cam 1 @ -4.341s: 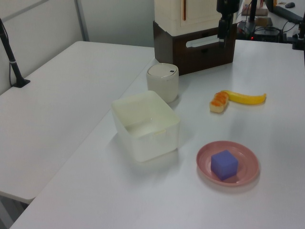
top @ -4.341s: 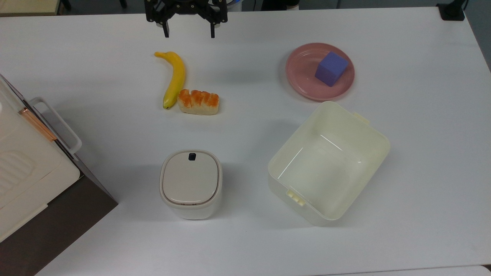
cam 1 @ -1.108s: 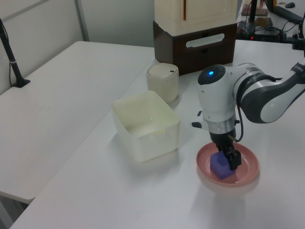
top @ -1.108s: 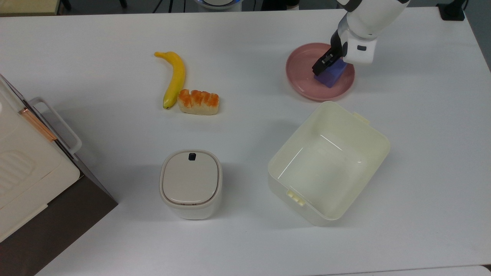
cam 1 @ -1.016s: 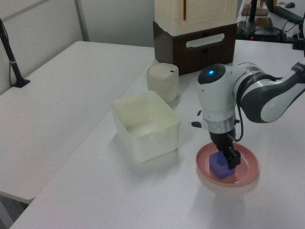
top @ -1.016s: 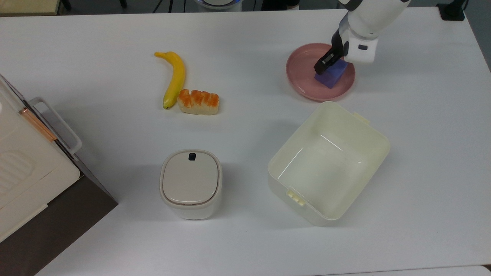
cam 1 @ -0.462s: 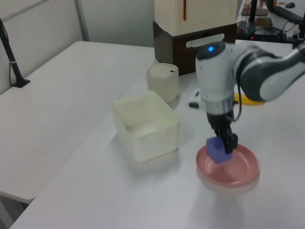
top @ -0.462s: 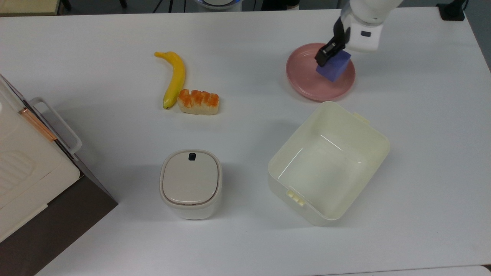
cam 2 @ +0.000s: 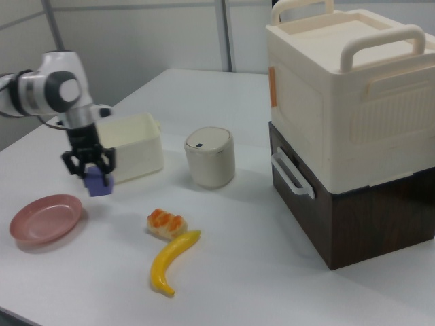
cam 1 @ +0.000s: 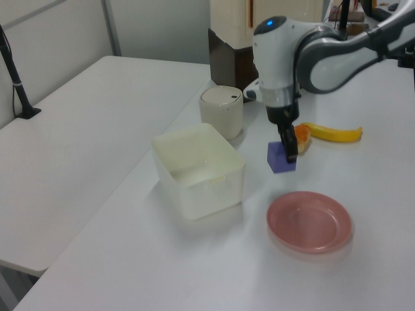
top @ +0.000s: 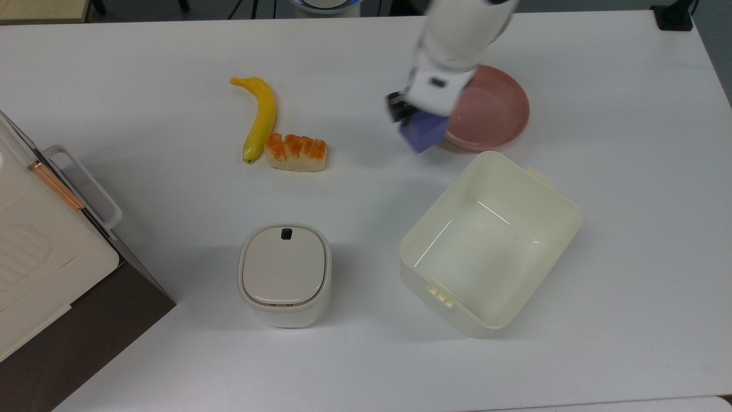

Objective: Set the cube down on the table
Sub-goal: 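Carry the cube off the plate and set it on the table, then open the gripper and raise it away from the cube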

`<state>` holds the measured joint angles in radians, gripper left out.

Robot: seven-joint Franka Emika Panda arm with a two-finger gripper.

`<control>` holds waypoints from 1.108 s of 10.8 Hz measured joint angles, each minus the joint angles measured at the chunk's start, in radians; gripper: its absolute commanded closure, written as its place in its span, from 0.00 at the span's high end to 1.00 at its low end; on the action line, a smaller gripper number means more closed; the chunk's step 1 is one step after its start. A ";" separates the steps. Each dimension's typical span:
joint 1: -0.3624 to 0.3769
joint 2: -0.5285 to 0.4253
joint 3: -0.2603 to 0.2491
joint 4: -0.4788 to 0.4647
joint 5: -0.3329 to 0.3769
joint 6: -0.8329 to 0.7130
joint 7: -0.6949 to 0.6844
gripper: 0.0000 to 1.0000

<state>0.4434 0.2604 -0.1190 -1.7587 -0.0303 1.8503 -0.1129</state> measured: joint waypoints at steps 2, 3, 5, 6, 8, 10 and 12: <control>-0.107 0.004 -0.001 0.002 -0.002 0.066 -0.004 1.00; -0.148 0.008 -0.002 0.005 -0.011 0.089 -0.005 1.00; -0.211 0.014 -0.002 0.025 -0.017 0.097 -0.005 1.00; -0.228 0.015 -0.001 0.038 -0.017 0.097 -0.005 1.00; -0.253 0.011 -0.001 0.075 -0.017 0.097 -0.002 1.00; -0.285 -0.031 -0.002 0.101 -0.017 0.066 0.007 1.00; -0.312 -0.119 -0.002 0.108 -0.017 -0.027 0.008 1.00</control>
<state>0.1314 0.1412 -0.1208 -1.6503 -0.0468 1.8230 -0.1047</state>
